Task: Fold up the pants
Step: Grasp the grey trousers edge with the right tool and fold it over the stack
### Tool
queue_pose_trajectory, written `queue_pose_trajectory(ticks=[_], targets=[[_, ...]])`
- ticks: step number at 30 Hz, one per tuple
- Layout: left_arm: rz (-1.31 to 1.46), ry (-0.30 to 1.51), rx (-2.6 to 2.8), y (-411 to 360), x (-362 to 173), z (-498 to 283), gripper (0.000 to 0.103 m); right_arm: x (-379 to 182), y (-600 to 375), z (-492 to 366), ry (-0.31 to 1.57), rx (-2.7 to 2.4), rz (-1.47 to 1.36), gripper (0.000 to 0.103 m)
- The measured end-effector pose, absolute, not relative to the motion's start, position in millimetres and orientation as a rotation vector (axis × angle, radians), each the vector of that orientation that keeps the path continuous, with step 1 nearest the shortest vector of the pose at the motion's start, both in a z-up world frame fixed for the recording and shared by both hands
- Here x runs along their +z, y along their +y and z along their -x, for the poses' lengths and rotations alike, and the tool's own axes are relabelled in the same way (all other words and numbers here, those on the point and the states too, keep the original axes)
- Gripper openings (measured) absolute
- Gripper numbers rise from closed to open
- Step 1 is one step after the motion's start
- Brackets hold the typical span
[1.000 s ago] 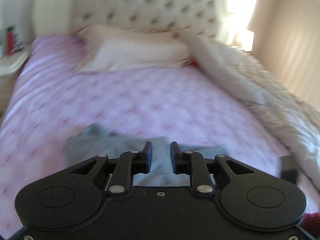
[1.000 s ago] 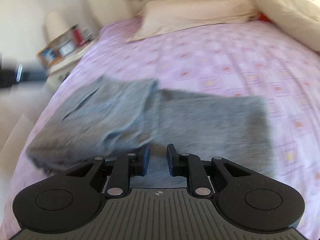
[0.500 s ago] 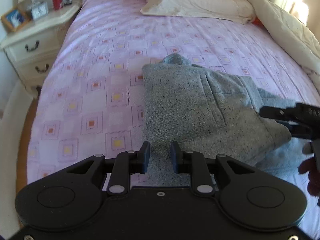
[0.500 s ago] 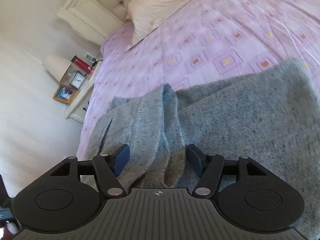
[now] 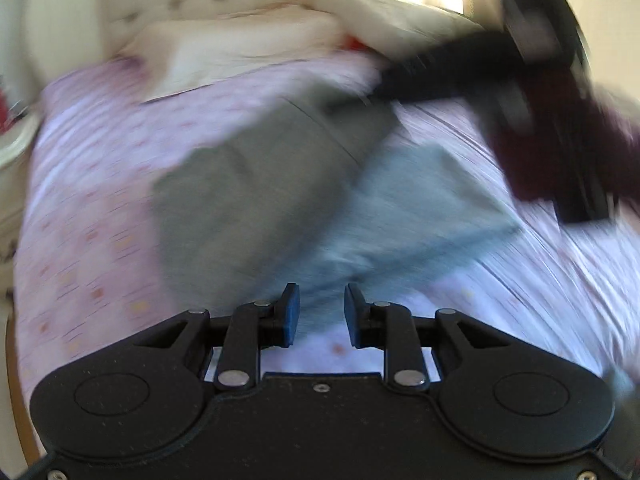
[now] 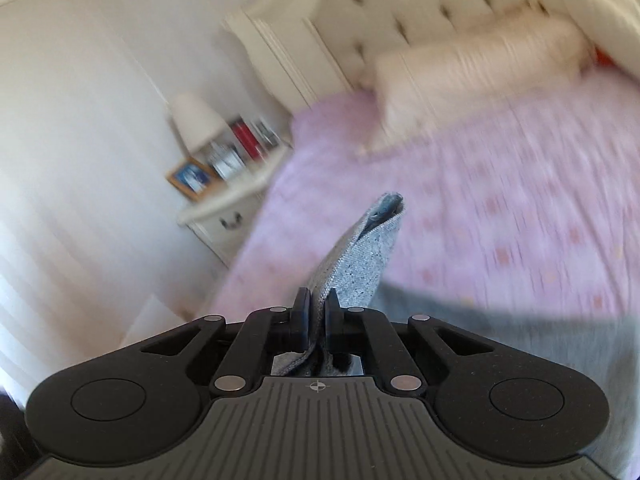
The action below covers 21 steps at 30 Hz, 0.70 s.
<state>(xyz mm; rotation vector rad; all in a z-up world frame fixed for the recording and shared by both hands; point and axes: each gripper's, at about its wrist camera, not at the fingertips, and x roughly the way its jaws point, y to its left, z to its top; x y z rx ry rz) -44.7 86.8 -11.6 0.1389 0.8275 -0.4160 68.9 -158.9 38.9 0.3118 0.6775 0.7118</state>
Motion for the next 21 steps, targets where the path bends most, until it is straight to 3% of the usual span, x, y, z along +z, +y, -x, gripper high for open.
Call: queue_pose_trajectory(ticks=[7, 10, 17, 21], targets=[[-0.199, 0.704, -0.361, 28.3, -13.3, 32.2, 0.037, 73.3, -157.3, -70.6, 0.626, 0.709, -0.271, 0.007], [-0.217, 0.676, -0.325, 14.1, -20.6, 13.3, 0.052, 72.6, -157.3, -68.6, 0.625, 0.691, -0.258, 0.007], [-0.414, 0.773, -0.291, -1.4, -71.8, 4.2, 0.053, 69.6, -186.9, -66.1, 0.617, 0.591, -0.28, 0.007], [-0.409, 0.75, -0.281, 7.5, -74.8, 16.0, 0.053, 60.5, -219.1, -57.3, 0.645, 0.483, -0.265, 0.007]])
